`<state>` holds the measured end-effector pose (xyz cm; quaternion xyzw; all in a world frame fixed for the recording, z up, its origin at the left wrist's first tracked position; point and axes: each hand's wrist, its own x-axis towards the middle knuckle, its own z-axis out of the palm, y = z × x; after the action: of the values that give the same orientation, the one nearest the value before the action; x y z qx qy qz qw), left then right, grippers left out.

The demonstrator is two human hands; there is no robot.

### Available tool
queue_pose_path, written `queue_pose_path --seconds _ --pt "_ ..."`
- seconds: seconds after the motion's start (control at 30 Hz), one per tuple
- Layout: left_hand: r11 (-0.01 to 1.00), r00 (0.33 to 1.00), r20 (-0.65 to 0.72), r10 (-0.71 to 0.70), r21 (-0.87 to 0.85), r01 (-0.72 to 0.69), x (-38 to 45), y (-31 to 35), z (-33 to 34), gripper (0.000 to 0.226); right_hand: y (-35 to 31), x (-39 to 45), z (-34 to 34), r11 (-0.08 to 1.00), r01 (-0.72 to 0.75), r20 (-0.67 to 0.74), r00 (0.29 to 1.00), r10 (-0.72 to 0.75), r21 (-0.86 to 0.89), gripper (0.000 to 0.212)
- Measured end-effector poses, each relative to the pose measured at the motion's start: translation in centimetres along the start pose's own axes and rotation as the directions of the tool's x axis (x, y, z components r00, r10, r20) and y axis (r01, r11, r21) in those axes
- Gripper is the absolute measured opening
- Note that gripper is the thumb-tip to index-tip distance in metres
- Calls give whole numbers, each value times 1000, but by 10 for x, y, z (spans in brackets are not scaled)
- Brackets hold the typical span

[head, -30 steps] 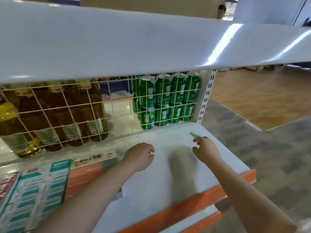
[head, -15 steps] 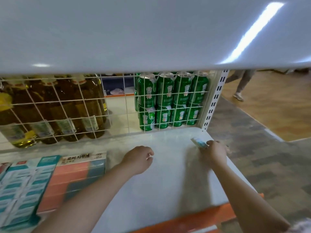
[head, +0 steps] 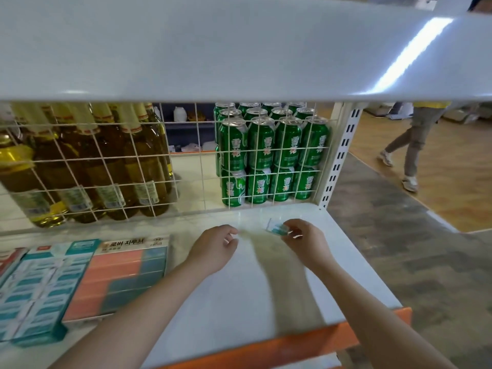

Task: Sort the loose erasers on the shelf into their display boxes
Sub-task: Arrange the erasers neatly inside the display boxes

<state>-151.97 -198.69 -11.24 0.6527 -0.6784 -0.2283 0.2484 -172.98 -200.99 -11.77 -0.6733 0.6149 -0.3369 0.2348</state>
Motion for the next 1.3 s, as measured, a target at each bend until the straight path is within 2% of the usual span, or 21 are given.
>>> queue_pose_path --seconds 0.1,0.2,0.4,0.57,0.67,0.8,1.03,1.3 --pt "995 998 -64 13 -97 -19 -4 2 -3 26 -13 -12 6 996 64 35 997 -66 55 28" --pt "994 996 -84 34 -100 -42 -11 -2 -9 24 -19 -20 11 991 114 52 992 -117 64 29" --pt "992 996 -87 33 121 -22 -26 -27 -33 32 -35 -31 23 984 161 79 983 -167 71 27" --pt "940 997 -45 67 338 -48 -49 -54 -65 49 -66 -33 45 974 212 104 970 -220 81 25" --pt "912 998 -58 26 411 0 -68 -72 -85 51 -90 -34 64 967 229 131 961 -243 113 25" --pt "910 990 -138 -19 407 75 -88 -105 -112 48 -125 -36 97 958 255 176 945 -276 130 28" --pt "867 961 -268 -65 462 187 -122 -156 -163 34 -184 -44 155 977 186 259 943 -207 104 35" --pt "913 993 -95 -69 396 101 -141 -190 -189 29 -226 -51 198 981 190 269 944 -192 32 34"
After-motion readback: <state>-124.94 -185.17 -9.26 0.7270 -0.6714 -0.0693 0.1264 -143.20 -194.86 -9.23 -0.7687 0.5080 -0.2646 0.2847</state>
